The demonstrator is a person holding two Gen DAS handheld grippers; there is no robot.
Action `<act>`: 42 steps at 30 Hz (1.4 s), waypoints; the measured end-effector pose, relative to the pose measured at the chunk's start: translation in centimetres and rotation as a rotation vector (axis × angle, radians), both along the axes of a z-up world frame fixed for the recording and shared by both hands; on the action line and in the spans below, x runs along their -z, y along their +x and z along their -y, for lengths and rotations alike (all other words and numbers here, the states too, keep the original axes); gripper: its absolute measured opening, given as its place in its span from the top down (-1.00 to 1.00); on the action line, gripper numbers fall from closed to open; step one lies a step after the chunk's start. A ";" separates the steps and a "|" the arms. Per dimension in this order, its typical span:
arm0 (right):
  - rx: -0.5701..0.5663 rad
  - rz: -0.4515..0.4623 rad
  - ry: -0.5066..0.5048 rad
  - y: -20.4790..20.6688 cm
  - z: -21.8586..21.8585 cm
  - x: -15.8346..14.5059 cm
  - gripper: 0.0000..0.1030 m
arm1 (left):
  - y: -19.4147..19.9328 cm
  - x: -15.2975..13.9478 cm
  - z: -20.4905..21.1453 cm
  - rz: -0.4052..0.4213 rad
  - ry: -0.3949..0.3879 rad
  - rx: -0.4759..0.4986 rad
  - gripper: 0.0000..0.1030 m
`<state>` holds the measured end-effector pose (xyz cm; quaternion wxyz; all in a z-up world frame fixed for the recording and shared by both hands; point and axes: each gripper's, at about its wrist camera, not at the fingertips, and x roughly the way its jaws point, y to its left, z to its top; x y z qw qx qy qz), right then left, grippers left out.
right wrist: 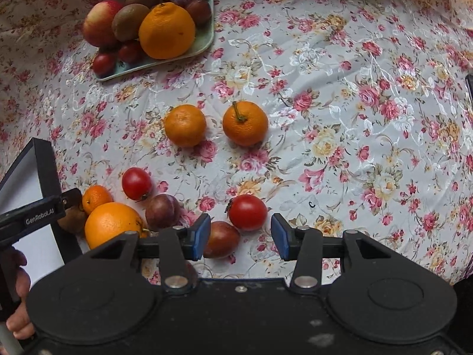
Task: Organize fruits
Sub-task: 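Move the left tool to the brown kiwi while the right tool approaches a red tomato, then close the left tool on the kiwi while the right tool grasps the tomato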
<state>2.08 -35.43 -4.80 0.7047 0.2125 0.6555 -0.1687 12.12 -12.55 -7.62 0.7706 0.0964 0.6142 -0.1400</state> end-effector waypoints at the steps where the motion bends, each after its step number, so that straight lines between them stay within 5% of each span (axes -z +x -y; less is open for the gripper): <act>1: 0.016 -0.008 0.002 -0.1 0.3 0.2 0.08 | 0.0 0.0 0.0 -0.002 -0.003 0.000 -0.13; 9: 0.063 -0.019 0.038 -0.1 1.0 0.9 0.08 | 0.5 -0.1 -1.2 -0.030 -0.036 -0.039 -0.14; 22: 0.050 -0.002 -0.041 0.5 0.8 2.1 0.08 | -0.3 0.2 -0.5 0.010 0.057 0.026 -0.17; 32: 0.132 -0.052 -0.022 0.5 0.1 4.8 0.08 | 0.0 0.6 -0.4 -0.032 0.041 0.024 -0.15; 42: 0.152 -0.060 -0.043 0.8 0.7 4.7 0.30 | 0.0 0.8 -0.4 -0.050 0.019 -0.004 -0.18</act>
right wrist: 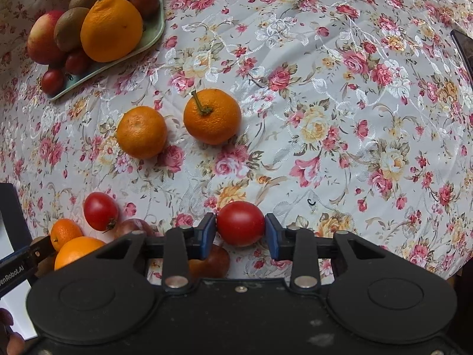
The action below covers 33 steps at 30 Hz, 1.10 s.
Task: Organize fruits
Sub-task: 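Close the left tool on the kiwi while the right tool grasps the tomato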
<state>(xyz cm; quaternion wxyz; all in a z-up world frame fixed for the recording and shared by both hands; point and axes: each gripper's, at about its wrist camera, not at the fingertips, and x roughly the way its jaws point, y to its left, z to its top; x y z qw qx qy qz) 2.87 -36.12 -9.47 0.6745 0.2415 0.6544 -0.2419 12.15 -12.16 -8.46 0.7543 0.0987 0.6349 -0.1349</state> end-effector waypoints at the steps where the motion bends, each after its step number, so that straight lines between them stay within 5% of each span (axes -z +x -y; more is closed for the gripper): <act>1: 0.000 -0.002 0.001 0.0 0.1 0.0 0.30 | 0.0 0.0 0.1 -0.003 -0.006 -0.005 -0.18; 11: 0.007 -0.018 0.009 -0.7 0.4 0.2 0.30 | -0.9 -0.7 1.9 -0.010 -0.083 0.040 -0.17; 21: -0.038 -0.006 -0.053 -0.2 -0.8 -0.1 0.33 | -0.6 -1.2 0.8 -0.049 -0.143 -0.019 -0.17; 33: 0.084 0.121 0.066 -1.2 3.1 -3.5 0.33 | -1.2 -1.4 0.5 -0.043 -0.099 0.000 -0.18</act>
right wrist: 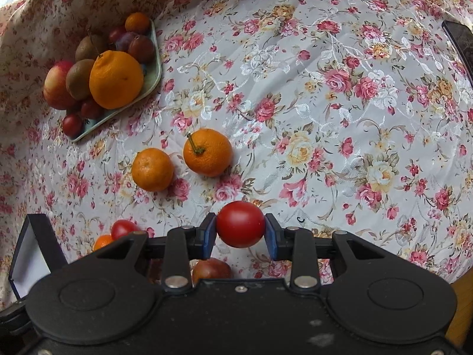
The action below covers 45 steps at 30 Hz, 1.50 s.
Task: Organize fruits
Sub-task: 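Close the left tool on the kiwi while the right tool grasps the tomato, then carry the kiwi into the white box with the left tool while the right tool carries the tomato there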
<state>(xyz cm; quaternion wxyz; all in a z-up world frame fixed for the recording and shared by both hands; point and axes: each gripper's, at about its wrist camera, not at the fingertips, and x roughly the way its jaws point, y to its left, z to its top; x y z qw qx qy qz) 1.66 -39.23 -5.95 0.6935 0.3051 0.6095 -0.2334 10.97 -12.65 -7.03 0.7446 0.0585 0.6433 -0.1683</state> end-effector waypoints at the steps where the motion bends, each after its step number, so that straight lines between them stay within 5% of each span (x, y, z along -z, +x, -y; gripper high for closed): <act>1: 0.001 -0.001 -0.009 -0.1 0.1 -0.1 0.32 | 0.0 0.0 -0.1 0.001 0.004 0.000 -0.17; 21: -0.116 0.021 -0.081 0.9 -3.2 -2.3 0.32 | -0.1 1.3 0.4 -0.007 0.019 -0.042 -0.20; 29: -0.122 0.082 -0.082 2.0 -5.1 -4.2 0.32 | 0.2 -2.3 -1.1 0.064 -0.045 -0.109 -0.20; 37: -0.169 0.103 -0.123 4.6 -8.9 -4.7 0.32 | 1.4 -6.1 -5.0 0.212 0.003 -0.204 -0.20; 45: -0.275 0.139 -0.094 7.8 -15.8 -4.4 0.32 | 3.2 -6.6 -12.1 0.234 0.052 -0.347 -0.20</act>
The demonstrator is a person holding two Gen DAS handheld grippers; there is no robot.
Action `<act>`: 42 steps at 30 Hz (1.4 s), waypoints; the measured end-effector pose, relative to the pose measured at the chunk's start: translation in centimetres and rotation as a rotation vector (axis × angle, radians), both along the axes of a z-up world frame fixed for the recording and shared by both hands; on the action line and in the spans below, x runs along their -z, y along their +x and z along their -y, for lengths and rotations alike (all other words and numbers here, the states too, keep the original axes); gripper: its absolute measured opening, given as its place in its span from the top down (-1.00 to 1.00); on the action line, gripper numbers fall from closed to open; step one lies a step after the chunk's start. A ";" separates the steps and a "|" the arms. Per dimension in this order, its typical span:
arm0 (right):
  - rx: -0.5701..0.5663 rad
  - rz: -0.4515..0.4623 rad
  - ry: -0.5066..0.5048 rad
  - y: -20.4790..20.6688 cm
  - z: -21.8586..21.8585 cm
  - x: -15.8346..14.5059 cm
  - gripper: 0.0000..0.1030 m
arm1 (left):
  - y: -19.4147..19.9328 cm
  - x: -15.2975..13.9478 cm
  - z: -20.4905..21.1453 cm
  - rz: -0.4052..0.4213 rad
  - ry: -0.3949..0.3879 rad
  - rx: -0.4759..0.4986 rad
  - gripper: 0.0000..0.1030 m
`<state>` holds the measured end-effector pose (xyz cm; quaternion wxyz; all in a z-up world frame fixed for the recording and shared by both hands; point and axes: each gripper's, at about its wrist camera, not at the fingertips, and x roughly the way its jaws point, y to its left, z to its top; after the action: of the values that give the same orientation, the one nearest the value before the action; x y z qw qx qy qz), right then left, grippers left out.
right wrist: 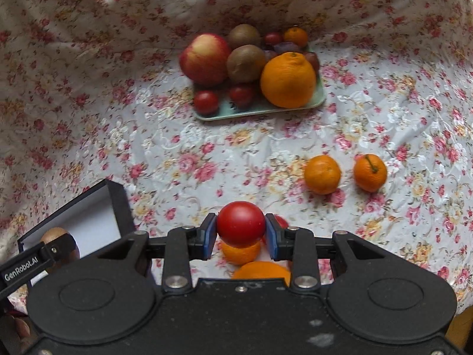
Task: Organize fruits
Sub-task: 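Carry the kiwi into the white box with the left tool while the right tool carries the tomato there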
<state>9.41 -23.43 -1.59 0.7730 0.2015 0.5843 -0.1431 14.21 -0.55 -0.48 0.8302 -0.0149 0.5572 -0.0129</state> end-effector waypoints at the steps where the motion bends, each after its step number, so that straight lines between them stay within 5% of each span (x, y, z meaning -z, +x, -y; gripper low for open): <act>1: -0.021 0.001 0.000 0.4 -1.2 0.1 0.32 | 0.2 0.1 -0.9 0.005 0.018 -0.016 -0.20; 11: -0.245 0.007 0.025 2.9 -13.9 1.6 0.32 | 1.3 1.4 -9.3 -0.041 0.057 -0.176 -0.20; 20: -0.388 0.040 -0.065 3.3 -21.3 2.7 0.31 | 1.0 2.7 -13.5 -0.085 0.056 -0.240 -0.20; 25: -0.420 0.082 -0.139 3.6 -22.7 2.4 0.31 | 1.0 3.0 -14.7 -0.093 0.041 -0.249 -0.20; 33: -0.430 0.002 -0.033 4.6 -22.2 3.2 0.30 | 0.8 2.8 -14.7 -0.079 0.028 -0.230 -0.17; 37: -0.504 -0.039 -0.035 5.0 -22.3 3.9 0.30 | 0.4 1.5 -13.8 -0.012 0.080 -0.210 -0.17; 42: -0.514 -0.039 -0.058 4.7 -22.2 3.7 0.29 | 0.6 1.7 -13.7 -0.031 0.070 -0.204 -0.18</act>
<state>14.10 -1.25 -5.32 0.7781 0.0213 0.6267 0.0378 14.78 13.18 -2.22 0.8183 -0.0427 0.5658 0.0915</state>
